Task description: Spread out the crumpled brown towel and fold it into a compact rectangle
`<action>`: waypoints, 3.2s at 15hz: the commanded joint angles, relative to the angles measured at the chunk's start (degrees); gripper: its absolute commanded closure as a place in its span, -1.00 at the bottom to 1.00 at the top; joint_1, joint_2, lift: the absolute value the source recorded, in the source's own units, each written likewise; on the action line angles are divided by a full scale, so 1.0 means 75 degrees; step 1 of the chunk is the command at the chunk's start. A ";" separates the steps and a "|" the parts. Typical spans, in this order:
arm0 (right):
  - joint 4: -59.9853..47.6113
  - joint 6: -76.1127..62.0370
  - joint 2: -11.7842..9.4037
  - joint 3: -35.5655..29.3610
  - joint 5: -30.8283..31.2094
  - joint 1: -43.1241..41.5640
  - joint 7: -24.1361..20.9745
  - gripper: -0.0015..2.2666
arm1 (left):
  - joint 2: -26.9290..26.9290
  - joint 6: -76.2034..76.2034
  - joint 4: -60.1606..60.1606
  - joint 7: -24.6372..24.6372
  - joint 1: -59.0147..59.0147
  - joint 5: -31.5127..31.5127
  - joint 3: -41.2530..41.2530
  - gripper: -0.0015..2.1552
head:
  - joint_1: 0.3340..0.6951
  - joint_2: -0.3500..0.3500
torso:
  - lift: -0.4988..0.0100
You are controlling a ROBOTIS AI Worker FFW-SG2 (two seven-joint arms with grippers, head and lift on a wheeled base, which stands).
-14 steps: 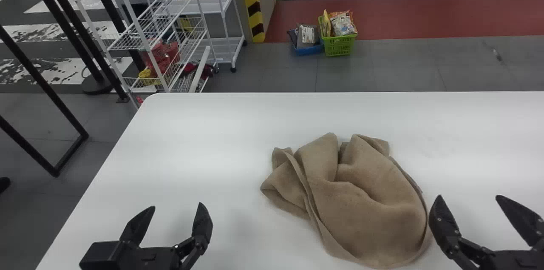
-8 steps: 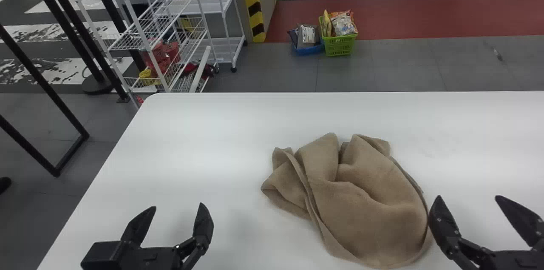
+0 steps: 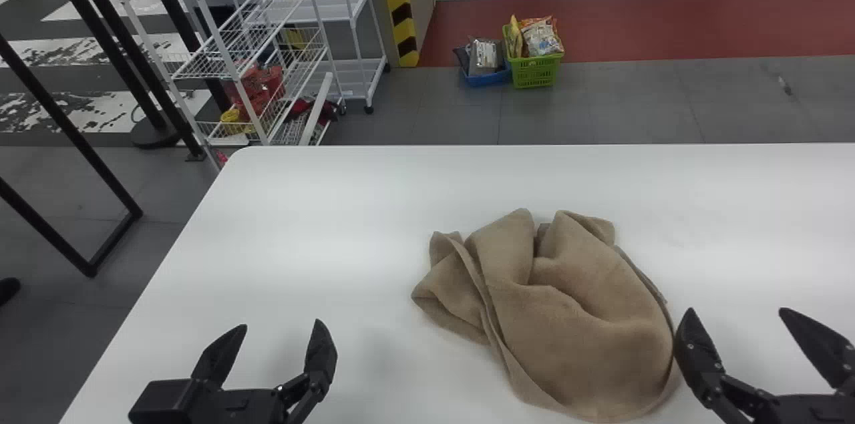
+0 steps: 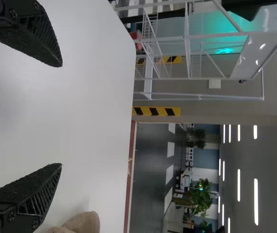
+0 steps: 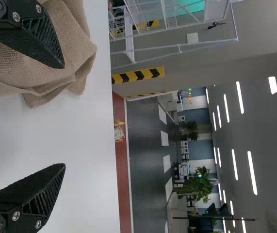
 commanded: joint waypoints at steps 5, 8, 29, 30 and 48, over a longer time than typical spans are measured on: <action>0.0019 0.0000 0.0000 0.0000 0.0000 0.0001 0.0005 -0.93 | -0.0011 0.0000 0.0012 -0.0001 -0.0011 0.0000 0.0000 -0.93 | 1.00 0.58 | 0.46; 0.0031 0.0000 0.0012 0.0000 0.0000 -0.0010 -0.0007 -0.93 | -0.0011 0.0000 0.0023 -0.0001 0.0000 0.0000 0.0000 -0.93 | 1.00 0.58 | 0.46; 0.0078 0.0211 0.0035 -0.0047 -0.0059 -0.0210 -0.0007 -0.93 | -0.0011 0.0000 0.0059 -0.0013 -0.0011 -0.0012 -0.0070 -0.93 | 1.00 0.57 | 0.46; 0.0090 0.0281 0.0047 -0.0047 -0.0059 -0.0280 -0.0007 -0.93 | 0.0000 0.0000 0.0059 -0.0037 -0.0011 -0.0012 -0.0070 -0.93 | 1.00 0.56 | 0.46; 0.1602 0.1125 0.0164 -0.0047 -0.1652 -0.2518 -0.0136 -0.81 | 0.0036 0.0234 0.0023 -0.0037 -0.0047 -0.0023 -0.0070 -0.93 | 1.00 0.46 | 0.46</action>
